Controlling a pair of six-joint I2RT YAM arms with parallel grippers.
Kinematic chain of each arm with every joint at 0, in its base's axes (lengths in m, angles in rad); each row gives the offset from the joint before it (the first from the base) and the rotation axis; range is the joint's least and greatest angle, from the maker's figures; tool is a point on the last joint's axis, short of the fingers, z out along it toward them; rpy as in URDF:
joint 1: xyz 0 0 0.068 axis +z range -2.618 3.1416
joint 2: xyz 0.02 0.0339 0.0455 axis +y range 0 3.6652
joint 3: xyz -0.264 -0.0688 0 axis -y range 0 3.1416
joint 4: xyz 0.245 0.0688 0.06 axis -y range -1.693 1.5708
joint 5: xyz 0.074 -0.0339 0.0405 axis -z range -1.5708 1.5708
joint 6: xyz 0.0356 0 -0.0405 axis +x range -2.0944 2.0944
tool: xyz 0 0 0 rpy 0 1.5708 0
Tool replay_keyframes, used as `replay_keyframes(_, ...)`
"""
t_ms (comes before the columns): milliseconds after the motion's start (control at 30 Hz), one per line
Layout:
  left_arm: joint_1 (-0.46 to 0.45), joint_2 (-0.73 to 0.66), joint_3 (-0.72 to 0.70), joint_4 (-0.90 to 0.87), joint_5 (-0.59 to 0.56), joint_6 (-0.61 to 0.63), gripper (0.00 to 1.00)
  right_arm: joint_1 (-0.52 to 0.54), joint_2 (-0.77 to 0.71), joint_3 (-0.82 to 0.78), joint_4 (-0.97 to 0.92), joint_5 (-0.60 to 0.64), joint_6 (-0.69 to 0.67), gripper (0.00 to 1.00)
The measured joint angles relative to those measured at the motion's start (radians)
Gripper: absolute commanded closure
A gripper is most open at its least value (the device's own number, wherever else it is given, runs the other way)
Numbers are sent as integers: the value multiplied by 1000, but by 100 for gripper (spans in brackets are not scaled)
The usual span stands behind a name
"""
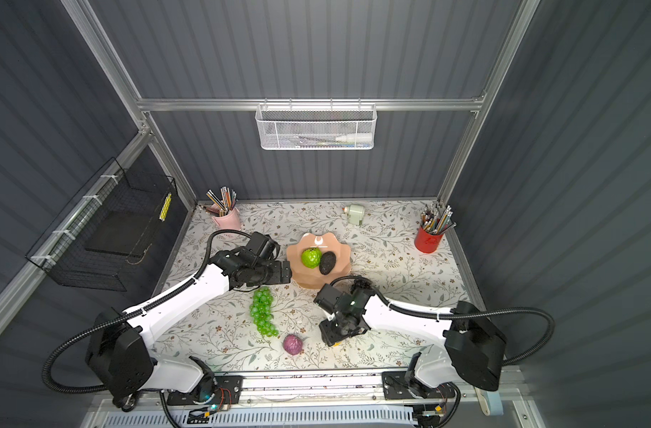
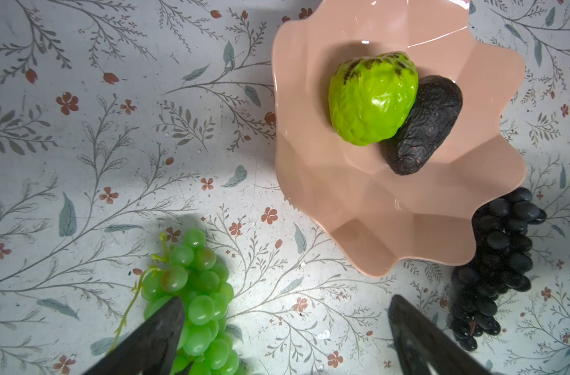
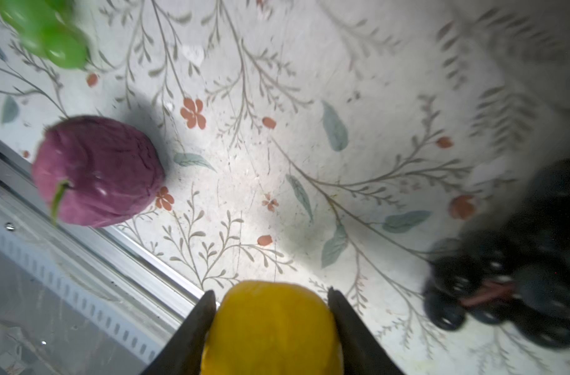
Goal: Arrange fruit in a fruit bowl
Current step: Pick up the fruit from the bottom-center of the table, then place the fruit in the fruit bowl.
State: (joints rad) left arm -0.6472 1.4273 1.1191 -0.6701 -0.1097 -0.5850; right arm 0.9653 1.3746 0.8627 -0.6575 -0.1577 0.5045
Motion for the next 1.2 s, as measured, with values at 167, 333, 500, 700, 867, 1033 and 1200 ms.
replay_keyframes(167, 0, -10, -1, -13, -30, 0, 2, -218, -26, 182, -55, -39, -92, 52)
replay_keyframes(333, 0, -21, -4, -26, -41, -3, 1, -351, 86, 362, -53, -46, -187, 51)
replay_keyframes(500, 0, -30, -4, -61, -59, -3, 2, -390, 254, 470, -40, -58, -237, 51)
replay_keyframes(700, 0, -76, -6, -81, -75, -4, 1, -390, 409, 545, -18, -77, -257, 51)
replay_keyframes(867, 0, -95, -10, -95, -87, -5, 1, -390, 451, 546, -15, -77, -272, 50)
replay_keyframes(1033, 0, -95, -17, -96, -93, -8, 1, -390, 473, 546, -17, -55, -302, 49)
replay_keyframes(1200, 0, -95, -18, -95, -93, -8, 1, -390, 513, 552, -26, -25, -331, 47)
